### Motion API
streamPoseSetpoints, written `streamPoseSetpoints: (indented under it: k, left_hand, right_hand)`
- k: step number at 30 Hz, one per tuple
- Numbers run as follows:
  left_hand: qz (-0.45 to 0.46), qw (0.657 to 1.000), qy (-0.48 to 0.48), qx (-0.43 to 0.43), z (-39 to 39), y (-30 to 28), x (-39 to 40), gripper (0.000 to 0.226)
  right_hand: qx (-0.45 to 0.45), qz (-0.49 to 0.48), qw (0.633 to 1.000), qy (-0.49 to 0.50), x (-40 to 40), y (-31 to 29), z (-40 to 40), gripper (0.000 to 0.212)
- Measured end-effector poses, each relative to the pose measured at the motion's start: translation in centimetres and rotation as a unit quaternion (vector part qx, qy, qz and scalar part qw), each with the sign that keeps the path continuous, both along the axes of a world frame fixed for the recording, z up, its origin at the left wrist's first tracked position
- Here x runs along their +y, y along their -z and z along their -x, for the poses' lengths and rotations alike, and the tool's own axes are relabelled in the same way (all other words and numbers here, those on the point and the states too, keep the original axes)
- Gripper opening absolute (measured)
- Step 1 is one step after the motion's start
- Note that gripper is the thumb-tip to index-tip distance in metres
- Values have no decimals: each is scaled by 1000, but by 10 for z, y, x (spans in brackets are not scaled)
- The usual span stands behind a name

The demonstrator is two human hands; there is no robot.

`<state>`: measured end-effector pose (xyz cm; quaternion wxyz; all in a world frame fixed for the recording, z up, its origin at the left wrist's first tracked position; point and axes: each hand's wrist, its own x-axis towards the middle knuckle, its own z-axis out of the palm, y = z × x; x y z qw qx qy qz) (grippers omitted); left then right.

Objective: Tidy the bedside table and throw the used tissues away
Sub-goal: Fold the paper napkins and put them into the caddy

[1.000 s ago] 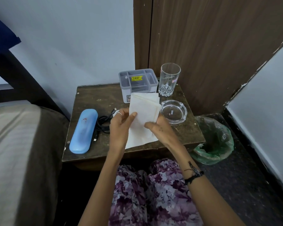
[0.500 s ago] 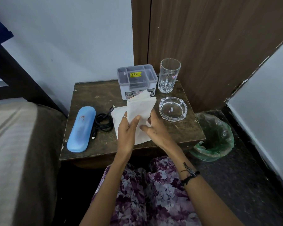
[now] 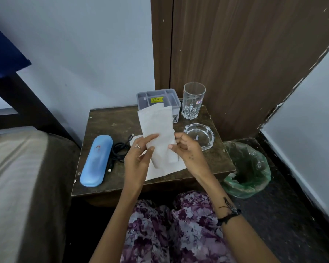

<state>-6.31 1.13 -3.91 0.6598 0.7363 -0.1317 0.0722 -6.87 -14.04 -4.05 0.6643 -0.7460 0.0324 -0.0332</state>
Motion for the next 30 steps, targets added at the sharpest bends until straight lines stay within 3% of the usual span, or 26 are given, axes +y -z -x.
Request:
streamPoseSetpoints:
  k: [5,10,16,19,23,25,30]
  left_hand:
    - [-61,997,36,-23,-7,-16,5,53]
    - [-161,975,149,36,-21,-21,7,69]
    - [-262,954,146,2,-45,-31,6,74]
    - [-243,963,104,-54,-70,-46,0,59]
    - [-130,991,18,-28,-114,-65,-14,28]
    - [-109,994,3,-11,-137,-69,-20,28]
    - [-160,987,32,-6,-181,-67,-28,45]
  right_hand:
    - [39,36,996,-77,-6,-7,-1,37]
    - [17,75,994,-76,-10,-16,-9,28]
    - [8,117,990,-75,-9,-28,-28,30]
    - [-18,101,994,-23,-4,-39,-50,26]
    - [-58,74,994,61,-5,-53,-90,14]
    - [-77,97,989,79,-8,-61,-113,12]
    - [-88,219,962,133,-19,-66,-166,12]
